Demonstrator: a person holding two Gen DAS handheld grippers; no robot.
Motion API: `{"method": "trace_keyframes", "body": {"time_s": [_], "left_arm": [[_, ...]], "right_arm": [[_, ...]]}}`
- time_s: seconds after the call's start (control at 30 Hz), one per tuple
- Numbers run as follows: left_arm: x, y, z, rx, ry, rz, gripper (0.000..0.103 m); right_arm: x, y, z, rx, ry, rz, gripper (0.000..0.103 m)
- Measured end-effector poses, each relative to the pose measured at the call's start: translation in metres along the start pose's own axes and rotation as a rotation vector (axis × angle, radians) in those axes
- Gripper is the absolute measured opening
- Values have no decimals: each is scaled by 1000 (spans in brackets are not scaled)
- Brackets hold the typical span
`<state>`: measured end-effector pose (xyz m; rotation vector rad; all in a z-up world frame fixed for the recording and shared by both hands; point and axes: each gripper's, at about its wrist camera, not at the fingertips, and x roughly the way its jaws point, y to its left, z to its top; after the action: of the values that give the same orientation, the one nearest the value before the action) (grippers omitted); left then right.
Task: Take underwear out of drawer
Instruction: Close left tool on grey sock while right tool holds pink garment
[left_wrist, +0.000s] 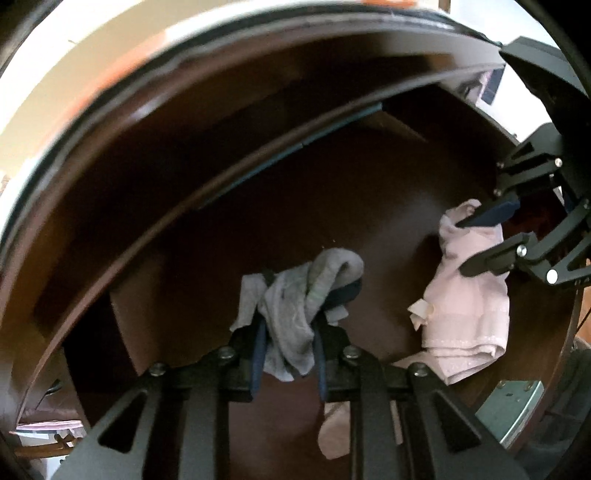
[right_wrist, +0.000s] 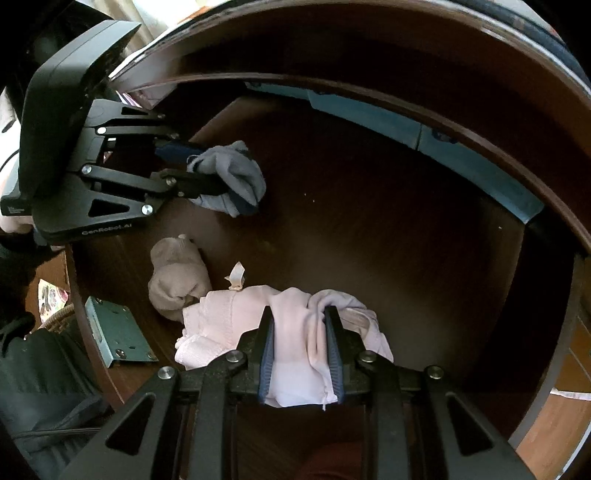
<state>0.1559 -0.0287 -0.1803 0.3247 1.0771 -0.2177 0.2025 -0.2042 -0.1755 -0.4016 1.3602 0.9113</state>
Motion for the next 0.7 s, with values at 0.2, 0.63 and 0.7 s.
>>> {"method": "trace_keyframes", "body": {"time_s": [0.2, 0.63, 0.7], "left_arm": [[-14, 14, -6, -44, -76, -25, 20], [-40, 2, -7, -63, -154, 77, 20], [-41, 2, -6, -70, -165, 80, 20]], "right_arm": [[-11, -2, -7, -5, -54, 19, 28], [-37, -7, -20, 7, -154, 25, 24], [-40, -9, -23, 9, -165, 23, 23]]}}
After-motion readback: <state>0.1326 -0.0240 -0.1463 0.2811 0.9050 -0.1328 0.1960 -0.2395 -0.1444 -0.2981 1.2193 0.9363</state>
